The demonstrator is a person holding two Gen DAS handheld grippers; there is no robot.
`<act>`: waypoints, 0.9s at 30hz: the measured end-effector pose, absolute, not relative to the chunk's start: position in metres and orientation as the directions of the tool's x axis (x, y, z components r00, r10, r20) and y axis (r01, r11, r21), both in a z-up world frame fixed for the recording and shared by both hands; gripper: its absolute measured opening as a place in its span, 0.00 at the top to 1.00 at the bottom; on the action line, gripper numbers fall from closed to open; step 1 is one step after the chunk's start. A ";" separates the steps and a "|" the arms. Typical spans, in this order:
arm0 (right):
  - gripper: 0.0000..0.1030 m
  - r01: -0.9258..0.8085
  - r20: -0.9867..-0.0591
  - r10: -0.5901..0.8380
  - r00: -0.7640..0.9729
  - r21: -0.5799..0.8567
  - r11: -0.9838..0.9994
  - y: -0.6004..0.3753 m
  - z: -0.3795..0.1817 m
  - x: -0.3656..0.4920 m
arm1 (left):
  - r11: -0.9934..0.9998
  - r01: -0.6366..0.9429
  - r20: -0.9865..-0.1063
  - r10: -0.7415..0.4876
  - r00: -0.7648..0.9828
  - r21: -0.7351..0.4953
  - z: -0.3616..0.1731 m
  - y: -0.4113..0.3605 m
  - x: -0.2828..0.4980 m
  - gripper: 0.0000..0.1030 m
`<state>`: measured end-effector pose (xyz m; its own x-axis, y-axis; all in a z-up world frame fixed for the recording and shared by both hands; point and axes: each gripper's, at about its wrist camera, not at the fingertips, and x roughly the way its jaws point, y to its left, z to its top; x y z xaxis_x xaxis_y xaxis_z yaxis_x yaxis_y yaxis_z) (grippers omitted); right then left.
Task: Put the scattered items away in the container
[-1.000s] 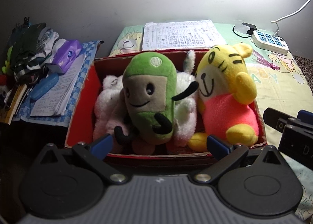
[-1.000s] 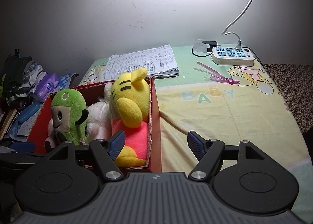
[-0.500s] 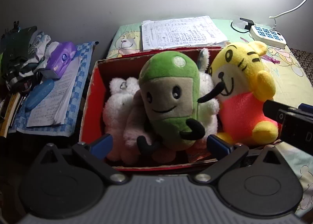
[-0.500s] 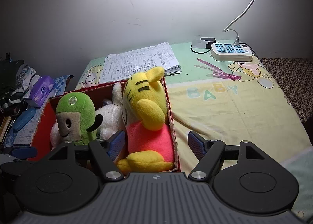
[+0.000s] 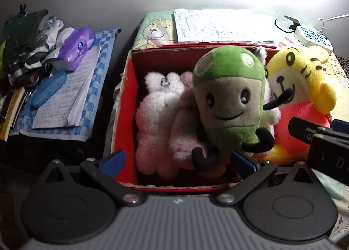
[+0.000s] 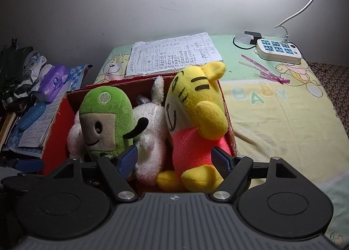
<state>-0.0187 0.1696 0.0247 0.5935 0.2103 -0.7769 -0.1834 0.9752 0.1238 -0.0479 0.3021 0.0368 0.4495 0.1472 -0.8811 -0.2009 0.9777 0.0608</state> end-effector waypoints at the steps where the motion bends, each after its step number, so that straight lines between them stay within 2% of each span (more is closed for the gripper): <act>1: 0.25 -0.180 -0.779 0.209 0.592 0.125 0.976 0.170 0.023 -0.017 | 0.979 -0.194 -0.882 0.147 0.449 0.064 0.036 0.302 -0.047 0.01; 27: 0.25 -0.185 -0.788 0.198 0.583 0.108 0.977 0.178 0.013 -0.007 | 0.980 -0.196 -0.884 0.124 0.450 0.038 0.022 0.306 -0.038 0.00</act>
